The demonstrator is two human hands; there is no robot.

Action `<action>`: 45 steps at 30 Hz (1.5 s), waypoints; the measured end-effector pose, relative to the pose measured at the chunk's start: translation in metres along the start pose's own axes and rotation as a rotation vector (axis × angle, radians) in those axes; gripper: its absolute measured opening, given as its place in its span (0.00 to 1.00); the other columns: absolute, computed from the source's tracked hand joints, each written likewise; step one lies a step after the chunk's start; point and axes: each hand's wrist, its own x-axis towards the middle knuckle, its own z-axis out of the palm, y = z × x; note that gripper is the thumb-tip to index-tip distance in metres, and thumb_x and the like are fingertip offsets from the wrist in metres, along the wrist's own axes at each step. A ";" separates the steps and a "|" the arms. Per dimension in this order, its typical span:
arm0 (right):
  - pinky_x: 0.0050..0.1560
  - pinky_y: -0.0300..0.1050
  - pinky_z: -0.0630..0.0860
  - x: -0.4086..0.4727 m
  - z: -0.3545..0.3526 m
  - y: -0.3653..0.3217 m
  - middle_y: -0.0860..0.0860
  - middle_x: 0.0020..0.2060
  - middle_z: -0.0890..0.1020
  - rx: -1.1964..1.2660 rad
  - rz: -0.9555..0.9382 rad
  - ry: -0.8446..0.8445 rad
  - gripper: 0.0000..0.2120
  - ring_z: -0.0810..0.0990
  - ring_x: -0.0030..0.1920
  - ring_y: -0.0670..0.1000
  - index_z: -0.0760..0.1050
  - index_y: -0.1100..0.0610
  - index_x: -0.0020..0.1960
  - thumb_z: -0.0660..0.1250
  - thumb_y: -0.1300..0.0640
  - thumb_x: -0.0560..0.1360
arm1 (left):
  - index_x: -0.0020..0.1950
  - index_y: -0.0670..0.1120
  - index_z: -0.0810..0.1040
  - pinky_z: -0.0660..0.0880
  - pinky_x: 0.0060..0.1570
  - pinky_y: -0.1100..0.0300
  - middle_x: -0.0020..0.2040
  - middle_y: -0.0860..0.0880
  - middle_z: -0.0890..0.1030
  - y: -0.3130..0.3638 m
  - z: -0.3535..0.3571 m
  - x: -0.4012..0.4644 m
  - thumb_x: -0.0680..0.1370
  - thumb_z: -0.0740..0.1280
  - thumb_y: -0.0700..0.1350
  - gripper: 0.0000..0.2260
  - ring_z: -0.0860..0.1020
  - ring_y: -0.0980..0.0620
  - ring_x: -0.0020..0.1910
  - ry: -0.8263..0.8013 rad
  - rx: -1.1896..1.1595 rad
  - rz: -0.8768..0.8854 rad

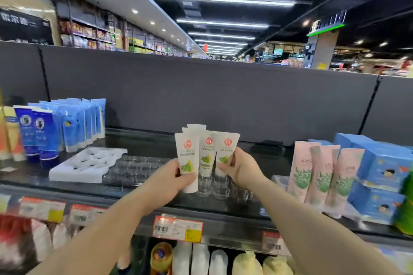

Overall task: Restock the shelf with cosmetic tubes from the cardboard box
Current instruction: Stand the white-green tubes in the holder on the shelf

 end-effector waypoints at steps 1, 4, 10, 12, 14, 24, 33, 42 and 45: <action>0.51 0.41 0.72 0.001 -0.001 -0.001 0.41 0.51 0.78 -0.016 0.001 -0.008 0.15 0.76 0.50 0.45 0.71 0.50 0.60 0.70 0.51 0.75 | 0.64 0.56 0.71 0.72 0.53 0.64 0.61 0.61 0.78 0.001 0.000 0.000 0.79 0.65 0.48 0.13 0.75 0.60 0.59 0.005 0.003 -0.009; 0.51 0.42 0.73 0.001 -0.002 -0.003 0.44 0.52 0.78 -0.068 0.025 -0.032 0.14 0.76 0.49 0.46 0.71 0.51 0.58 0.69 0.50 0.76 | 0.64 0.54 0.71 0.72 0.51 0.64 0.61 0.60 0.78 0.004 -0.001 0.001 0.80 0.65 0.48 0.13 0.76 0.59 0.59 -0.006 -0.001 -0.013; 0.45 0.40 0.71 -0.002 -0.002 -0.005 0.44 0.51 0.77 -0.013 0.110 -0.087 0.09 0.75 0.46 0.46 0.71 0.53 0.52 0.69 0.52 0.76 | 0.65 0.53 0.72 0.74 0.55 0.61 0.62 0.59 0.78 0.004 -0.003 0.004 0.79 0.65 0.48 0.14 0.76 0.58 0.60 -0.029 0.023 -0.023; 0.47 0.41 0.72 -0.004 -0.003 -0.007 0.45 0.55 0.78 0.009 0.139 -0.125 0.11 0.75 0.47 0.45 0.71 0.52 0.54 0.70 0.52 0.75 | 0.63 0.54 0.72 0.74 0.55 0.61 0.62 0.59 0.78 0.005 -0.002 0.003 0.79 0.65 0.48 0.13 0.76 0.57 0.60 -0.026 0.047 -0.013; 0.51 0.42 0.73 -0.010 -0.008 -0.010 0.44 0.56 0.77 0.063 0.156 -0.012 0.18 0.76 0.52 0.47 0.71 0.52 0.60 0.72 0.50 0.74 | 0.61 0.55 0.72 0.75 0.54 0.61 0.61 0.59 0.78 0.006 -0.001 0.003 0.79 0.66 0.48 0.11 0.76 0.57 0.59 0.001 0.066 0.008; 0.48 0.54 0.82 -0.058 -0.020 -0.042 0.47 0.44 0.86 0.513 -0.018 0.029 0.06 0.85 0.45 0.52 0.80 0.52 0.51 0.71 0.54 0.74 | 0.53 0.55 0.75 0.79 0.50 0.62 0.51 0.56 0.82 0.033 0.033 0.015 0.70 0.77 0.44 0.16 0.81 0.58 0.49 0.049 -0.017 0.201; 0.35 0.37 0.68 -0.026 -0.037 -0.004 0.45 0.42 0.75 0.126 0.125 0.213 0.12 0.75 0.43 0.48 0.66 0.54 0.54 0.69 0.56 0.76 | 0.73 0.57 0.67 0.63 0.70 0.55 0.73 0.57 0.68 -0.002 0.027 0.010 0.77 0.63 0.60 0.24 0.65 0.56 0.71 -0.165 0.727 0.226; 0.52 0.42 0.73 -0.026 -0.028 -0.002 0.49 0.64 0.76 0.001 0.097 0.070 0.20 0.75 0.63 0.51 0.64 0.54 0.67 0.65 0.55 0.78 | 0.73 0.57 0.66 0.64 0.67 0.57 0.72 0.58 0.68 -0.005 0.027 0.012 0.78 0.63 0.59 0.24 0.67 0.57 0.68 -0.148 0.759 0.252; 0.52 0.42 0.73 -0.021 -0.030 -0.002 0.50 0.64 0.76 -0.036 0.104 0.032 0.18 0.76 0.62 0.51 0.64 0.55 0.66 0.64 0.55 0.79 | 0.73 0.57 0.66 0.64 0.68 0.56 0.72 0.58 0.68 -0.005 0.028 0.012 0.78 0.63 0.59 0.24 0.66 0.57 0.69 -0.148 0.767 0.251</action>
